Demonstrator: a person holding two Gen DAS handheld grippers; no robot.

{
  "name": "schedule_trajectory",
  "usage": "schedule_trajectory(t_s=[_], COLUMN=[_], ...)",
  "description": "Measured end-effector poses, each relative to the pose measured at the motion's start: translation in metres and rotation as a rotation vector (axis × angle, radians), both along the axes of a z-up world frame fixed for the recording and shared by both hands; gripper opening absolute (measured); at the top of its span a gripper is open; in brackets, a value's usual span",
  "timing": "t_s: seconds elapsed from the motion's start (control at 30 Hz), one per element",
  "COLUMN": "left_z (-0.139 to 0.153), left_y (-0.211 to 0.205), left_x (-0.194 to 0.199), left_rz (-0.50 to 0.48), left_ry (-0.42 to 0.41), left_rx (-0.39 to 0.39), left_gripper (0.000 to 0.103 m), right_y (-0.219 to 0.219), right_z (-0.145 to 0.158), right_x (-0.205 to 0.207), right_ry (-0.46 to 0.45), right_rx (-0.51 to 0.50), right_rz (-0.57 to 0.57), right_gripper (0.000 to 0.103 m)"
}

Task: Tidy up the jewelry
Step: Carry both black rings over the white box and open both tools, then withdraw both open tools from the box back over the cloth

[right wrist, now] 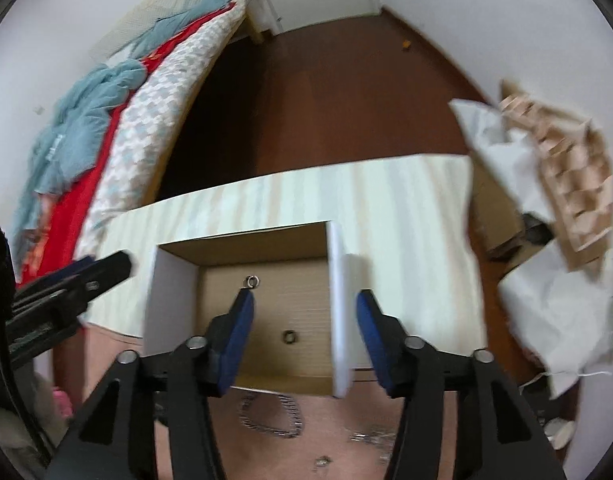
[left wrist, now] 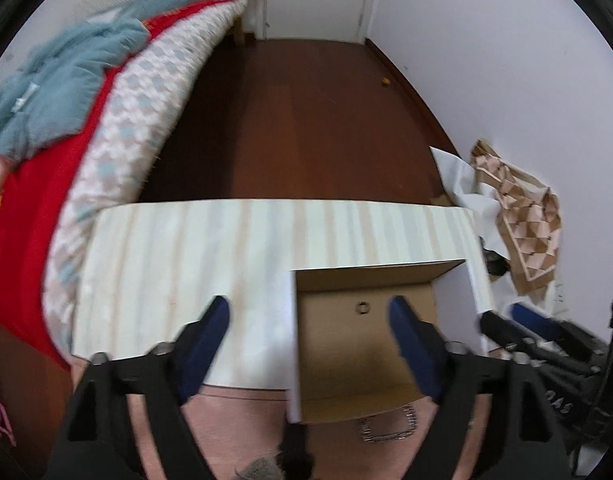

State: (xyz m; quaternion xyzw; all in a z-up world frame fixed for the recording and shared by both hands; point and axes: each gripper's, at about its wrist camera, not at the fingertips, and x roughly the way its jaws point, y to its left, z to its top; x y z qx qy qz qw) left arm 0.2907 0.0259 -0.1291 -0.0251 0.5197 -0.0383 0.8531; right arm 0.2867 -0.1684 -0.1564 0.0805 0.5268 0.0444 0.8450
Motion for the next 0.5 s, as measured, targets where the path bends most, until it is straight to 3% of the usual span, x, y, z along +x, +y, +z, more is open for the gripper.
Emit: schedule_trajectory(t_s=[0.03,0.1,0.17,0.5], left_z=[0.001,0.0,-0.001,0.01], left_y=[0.003,0.006,0.011,0.026], left_x=[-0.004,-0.014,-0.024,-0.067], left_rz=[0.008,0.023,0.036,0.072], left_ry=[-0.007,-0.008,-0.014,-0.064], left_rx=[0.011,0.039,0.057,0.107], left_gripper=[0.088,0.091,0.101,0.101], right_y=[0.002,0.004,0.011,0.034], right_z=[0.002,0.004,0.003,0.014], right_x=[-0.003,-0.012,-0.021,-0.058], right_ry=[-0.002,-0.01,-0.006,-0.036], right_rx=[-0.037,-0.087,-0.162,-0.23], right_rz=[-0.009,-0.015,-0.022,-0.002], right_gripper=[0.07,0.09,0.096,0.097])
